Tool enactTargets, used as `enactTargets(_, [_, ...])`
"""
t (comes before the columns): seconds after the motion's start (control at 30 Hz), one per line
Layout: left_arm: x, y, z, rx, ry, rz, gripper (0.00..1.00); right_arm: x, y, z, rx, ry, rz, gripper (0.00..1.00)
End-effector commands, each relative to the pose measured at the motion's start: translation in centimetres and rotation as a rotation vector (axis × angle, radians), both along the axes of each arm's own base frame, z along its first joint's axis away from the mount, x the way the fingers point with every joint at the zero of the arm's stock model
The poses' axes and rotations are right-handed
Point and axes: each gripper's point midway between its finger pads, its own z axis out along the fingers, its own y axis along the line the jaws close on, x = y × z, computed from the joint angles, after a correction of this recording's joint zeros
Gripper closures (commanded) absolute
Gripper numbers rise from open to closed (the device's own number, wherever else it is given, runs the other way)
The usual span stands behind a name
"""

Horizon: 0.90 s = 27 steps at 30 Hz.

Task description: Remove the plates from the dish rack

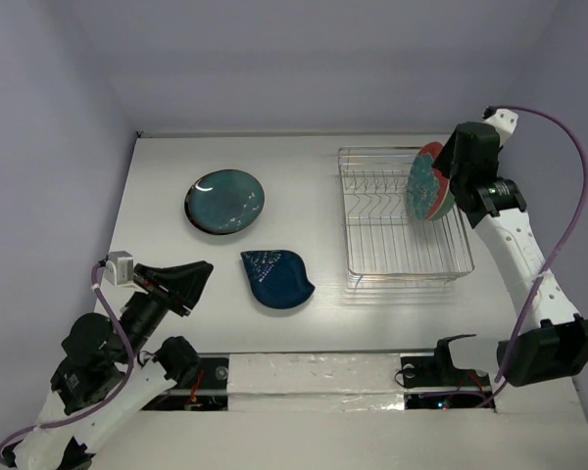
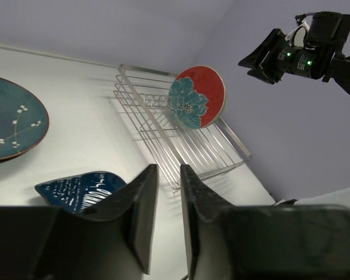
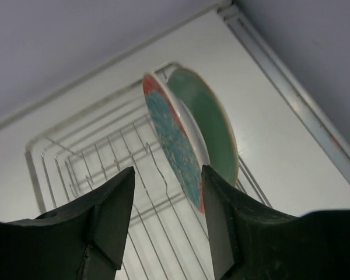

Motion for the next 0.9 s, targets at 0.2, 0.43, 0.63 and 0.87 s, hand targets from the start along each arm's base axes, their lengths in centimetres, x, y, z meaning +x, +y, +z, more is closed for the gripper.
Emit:
enactTargets(0.2, [0.0, 0.1, 1.2, -0.03, -0.039, 0.006, 0.8, 0.9, -2.3, -6.4, -0.037, 0.183, -0.037, 0.44])
enactTargets(0.43, [-0.2, 0.4, 1.5, -0.043, -0.054, 0.006, 0.75, 1.5, -3.6, -8.8, -0.081, 0.254, -0.069, 0.45])
enactTargets(0.63, [-0.3, 0.4, 1.6, -0.045, -0.058, 0.007, 0.74, 3.7, -4.4, -10.9, -0.172, 0.31, -0.075, 0.52])
enactTargets(0.87, [-0.3, 0.5, 1.6, -0.047, -0.062, 0.007, 0.72, 4.6, -4.2, -9.9, -0.208, 0.289, -0.035, 0.76])
